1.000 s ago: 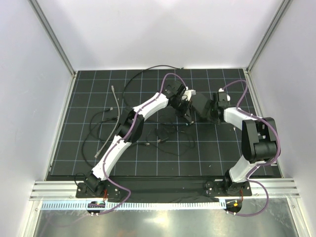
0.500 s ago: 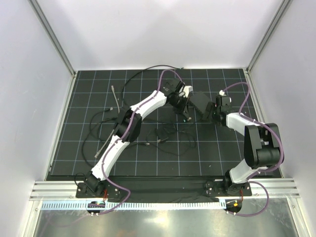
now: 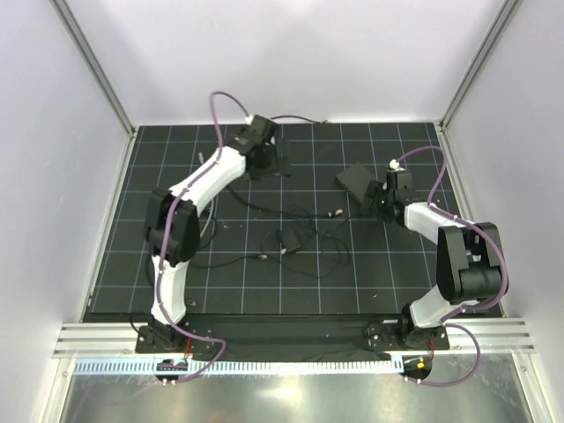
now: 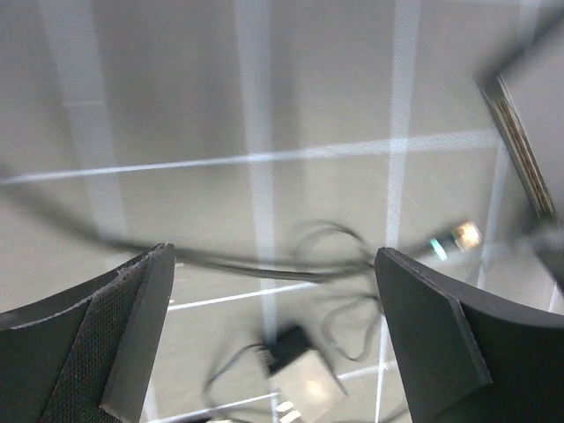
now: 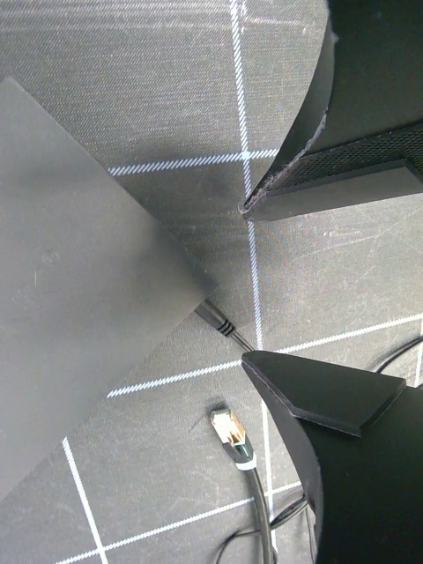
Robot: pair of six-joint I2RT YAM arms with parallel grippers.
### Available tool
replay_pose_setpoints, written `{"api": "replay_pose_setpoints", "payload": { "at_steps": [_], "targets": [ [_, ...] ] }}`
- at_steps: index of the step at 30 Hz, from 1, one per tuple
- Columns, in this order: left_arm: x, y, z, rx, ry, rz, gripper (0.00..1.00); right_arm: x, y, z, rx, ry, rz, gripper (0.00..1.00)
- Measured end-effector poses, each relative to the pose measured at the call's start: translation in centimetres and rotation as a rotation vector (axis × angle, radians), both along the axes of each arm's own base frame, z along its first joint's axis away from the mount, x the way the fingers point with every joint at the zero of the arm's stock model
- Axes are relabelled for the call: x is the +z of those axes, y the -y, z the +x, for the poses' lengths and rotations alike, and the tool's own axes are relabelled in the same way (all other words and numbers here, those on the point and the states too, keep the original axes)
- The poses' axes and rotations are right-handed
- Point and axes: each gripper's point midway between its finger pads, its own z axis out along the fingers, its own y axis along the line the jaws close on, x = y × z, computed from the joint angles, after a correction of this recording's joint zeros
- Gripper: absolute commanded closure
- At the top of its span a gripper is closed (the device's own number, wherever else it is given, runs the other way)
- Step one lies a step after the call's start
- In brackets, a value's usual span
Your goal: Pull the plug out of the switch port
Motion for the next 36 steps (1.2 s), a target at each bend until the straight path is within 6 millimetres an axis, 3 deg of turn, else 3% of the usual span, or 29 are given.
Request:
{"api": "replay_pose_setpoints", "payload": {
  "at_steps": [4, 6, 9, 15, 21, 24, 34, 36],
  "targets": [
    [1.4, -6.0, 1.5, 0.231, 0.042, 0.061, 0.24, 0.2, -0.3, 0.2, 0.011, 0.008, 0.013, 0.32],
    [1.0, -8.2, 2.1, 0.312, 0.049, 0.106, 0.25, 0.3, -0.5, 0.3, 0.018, 0.016, 0.022, 0.31],
    [0.2, -9.7, 1.8, 0.389, 0.041, 0.16, 0.26, 0.4, -0.8, 0.4, 0.027, 0.024, 0.034, 0.31],
    [-1.7, -10.3, 1.2, 0.528, 0.024, 0.192, 0.27, 0.5, -0.9, 0.4, 0.033, 0.026, 0.04, 0.32],
    [-5.9, -10.3, 1.3, 0.627, -0.039, 0.199, 0.4, 0.4, -0.9, 0.4, 0.033, 0.024, 0.04, 0.31],
    [-7.6, -10.3, 1.1, 0.657, -0.067, 0.204, 0.41, 0.4, -0.9, 0.3, 0.033, 0.024, 0.04, 0.31],
    [-10.1, -11.1, -0.2, 0.731, -0.091, 0.205, 0.43, 0.4, -0.9, 0.4, 0.033, 0.027, 0.04, 0.31],
    [-10.1, -11.1, -0.2, 0.739, -0.085, 0.197, 0.51, 0.4, -0.9, 0.4, 0.033, 0.029, 0.04, 0.31]
  ]
}}
